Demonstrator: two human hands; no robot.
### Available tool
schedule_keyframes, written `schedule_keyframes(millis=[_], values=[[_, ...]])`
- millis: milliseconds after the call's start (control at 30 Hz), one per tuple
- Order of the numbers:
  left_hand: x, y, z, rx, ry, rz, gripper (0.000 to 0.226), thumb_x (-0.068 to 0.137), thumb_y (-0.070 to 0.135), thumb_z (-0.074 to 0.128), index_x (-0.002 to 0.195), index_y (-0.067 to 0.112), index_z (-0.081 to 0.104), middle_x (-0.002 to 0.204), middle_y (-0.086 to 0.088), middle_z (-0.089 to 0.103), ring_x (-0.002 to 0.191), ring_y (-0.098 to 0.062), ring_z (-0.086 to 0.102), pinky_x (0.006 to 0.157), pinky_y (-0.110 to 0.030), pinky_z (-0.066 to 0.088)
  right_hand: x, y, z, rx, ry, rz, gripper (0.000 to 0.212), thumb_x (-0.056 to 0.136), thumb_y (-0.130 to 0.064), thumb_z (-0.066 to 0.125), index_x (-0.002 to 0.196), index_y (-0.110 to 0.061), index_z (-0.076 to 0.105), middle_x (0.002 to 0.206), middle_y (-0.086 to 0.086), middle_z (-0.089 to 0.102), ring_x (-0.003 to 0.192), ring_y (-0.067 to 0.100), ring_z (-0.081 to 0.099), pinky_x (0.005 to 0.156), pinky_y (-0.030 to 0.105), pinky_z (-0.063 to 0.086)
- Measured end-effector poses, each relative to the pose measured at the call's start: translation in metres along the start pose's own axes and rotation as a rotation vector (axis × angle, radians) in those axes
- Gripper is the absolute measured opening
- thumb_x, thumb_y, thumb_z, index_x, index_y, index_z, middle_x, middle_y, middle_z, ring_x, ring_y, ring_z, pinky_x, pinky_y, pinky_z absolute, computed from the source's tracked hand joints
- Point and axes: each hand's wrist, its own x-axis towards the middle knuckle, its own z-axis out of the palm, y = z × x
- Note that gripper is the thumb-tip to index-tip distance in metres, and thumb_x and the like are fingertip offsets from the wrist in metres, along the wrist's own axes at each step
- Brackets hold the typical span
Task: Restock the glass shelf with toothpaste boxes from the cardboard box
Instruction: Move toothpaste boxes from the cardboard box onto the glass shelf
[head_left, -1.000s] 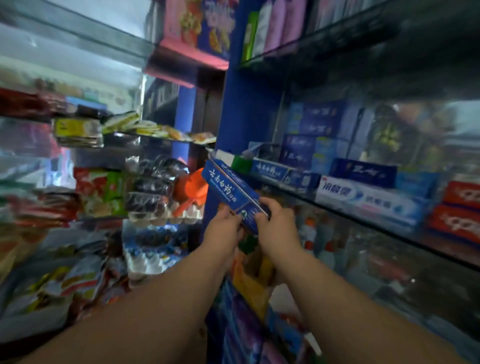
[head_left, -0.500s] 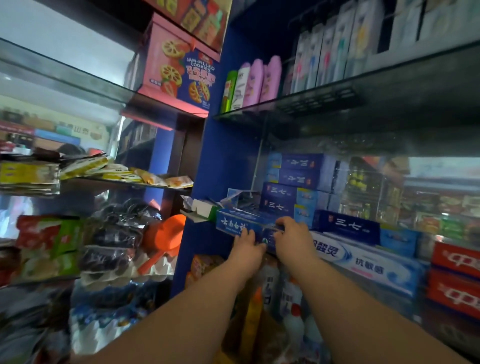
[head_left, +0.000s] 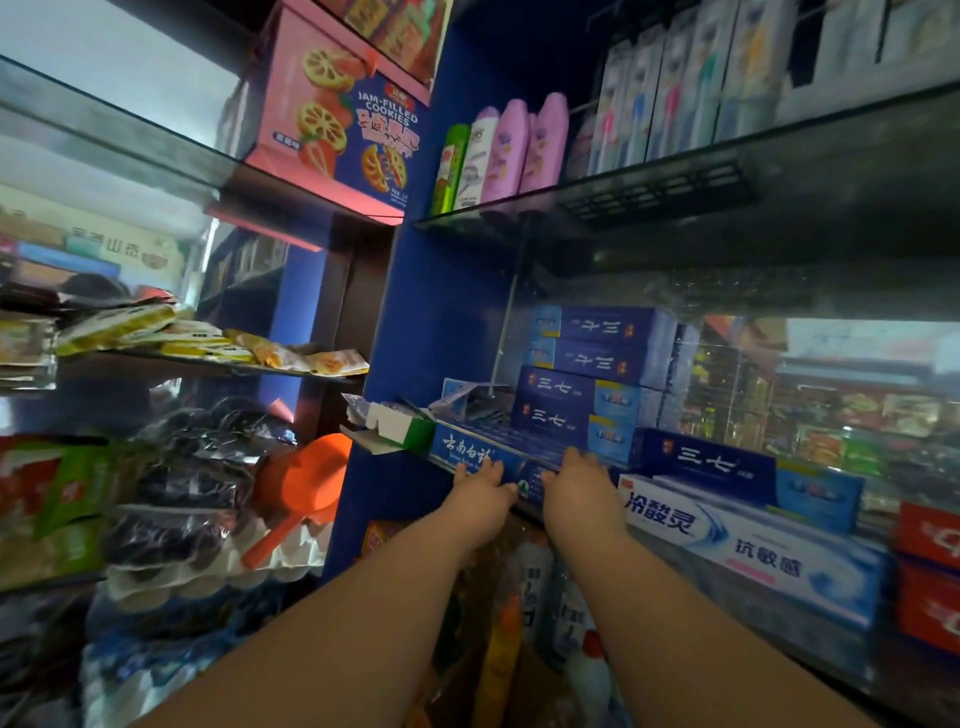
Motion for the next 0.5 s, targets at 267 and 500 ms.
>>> schedule_keyframes(millis=[267, 500], values=[[0.006, -0.008, 0.007, -0.055, 0.019, 0.013, 0.051, 0.102, 0.017, 0.034, 0.151, 0.009, 0.019, 0.161, -0.008, 0.01, 0.149, -0.025, 0.004, 0.121, -0.04, 0.003, 0.006, 0.008, 0.013, -0.072, -0.019, -0.071, 0.042, 0.094, -0.017, 0.05, 0.135, -0.01, 0.043, 0.142, 0.012, 0.035, 0.124, 0.026, 0.043, 0.095, 0.035, 0.043], [-0.004, -0.013, 0.001, -0.142, 0.024, -0.021, 0.047, 0.102, 0.019, 0.034, 0.149, 0.017, 0.027, 0.16, -0.005, 0.014, 0.147, -0.026, 0.013, 0.119, -0.039, 0.016, -0.004, 0.005, 0.007, 0.016, 0.06, -0.03, 0.048, 0.099, -0.029, 0.042, 0.143, -0.014, 0.032, 0.144, 0.01, 0.037, 0.13, 0.028, 0.038, 0.105, 0.046, 0.037]])
